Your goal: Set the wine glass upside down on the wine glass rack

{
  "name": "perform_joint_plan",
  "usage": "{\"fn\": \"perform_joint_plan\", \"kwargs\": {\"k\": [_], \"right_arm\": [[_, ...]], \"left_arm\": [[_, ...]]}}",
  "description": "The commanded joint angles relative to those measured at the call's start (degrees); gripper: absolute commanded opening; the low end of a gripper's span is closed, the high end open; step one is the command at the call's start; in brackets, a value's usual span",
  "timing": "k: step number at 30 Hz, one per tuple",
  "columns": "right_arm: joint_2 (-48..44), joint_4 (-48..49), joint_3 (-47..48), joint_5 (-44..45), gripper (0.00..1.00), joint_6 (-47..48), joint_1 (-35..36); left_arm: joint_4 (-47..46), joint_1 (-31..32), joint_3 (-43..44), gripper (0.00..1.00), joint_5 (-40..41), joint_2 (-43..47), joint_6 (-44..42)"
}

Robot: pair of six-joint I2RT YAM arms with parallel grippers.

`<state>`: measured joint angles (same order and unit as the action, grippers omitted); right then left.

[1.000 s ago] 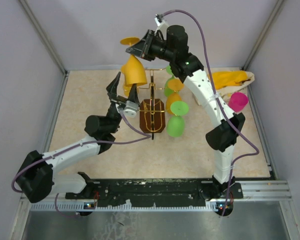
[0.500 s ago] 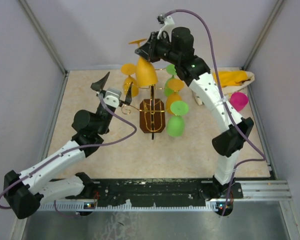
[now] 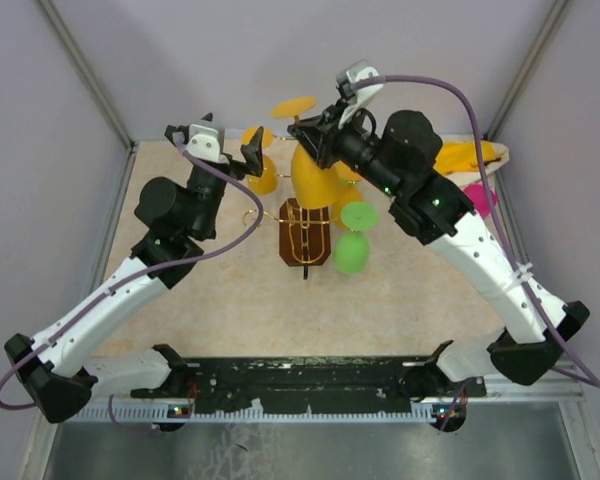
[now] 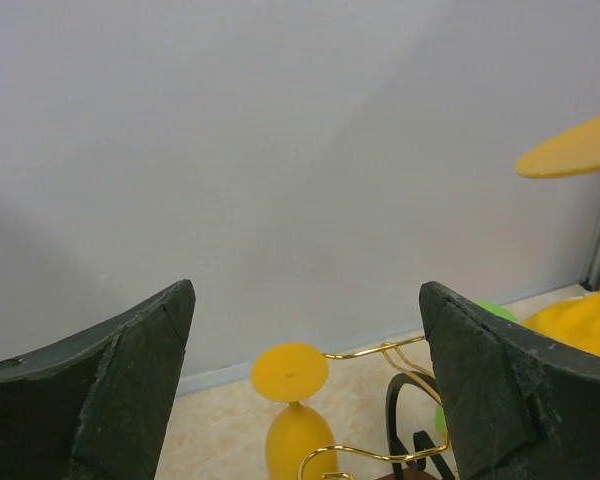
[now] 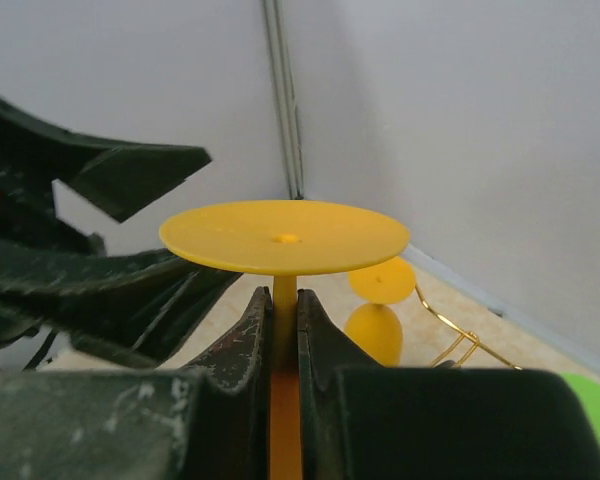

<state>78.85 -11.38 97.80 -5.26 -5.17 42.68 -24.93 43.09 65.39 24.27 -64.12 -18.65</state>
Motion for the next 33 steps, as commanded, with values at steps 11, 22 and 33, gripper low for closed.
{"fn": "perform_joint_plan", "kwargs": {"k": [11,22,33], "right_arm": [[-12.0,4.4,-18.6,22.0,0.0,2.6,12.9],[-17.8,17.6,-34.6,30.9,0.0,5.1,20.5],[-16.5,45.5,-50.5,34.7,0.0,11.3,22.6]], "left_arm": [[12.0,-8.9,3.7,0.98,-17.3,0.7,11.6],[15.6,-15.3,3.7,0.98,-21.3,-0.2,13.9],[16.4,-19.8,5.0,0.98,-32.5,-6.5,14.8]]}}
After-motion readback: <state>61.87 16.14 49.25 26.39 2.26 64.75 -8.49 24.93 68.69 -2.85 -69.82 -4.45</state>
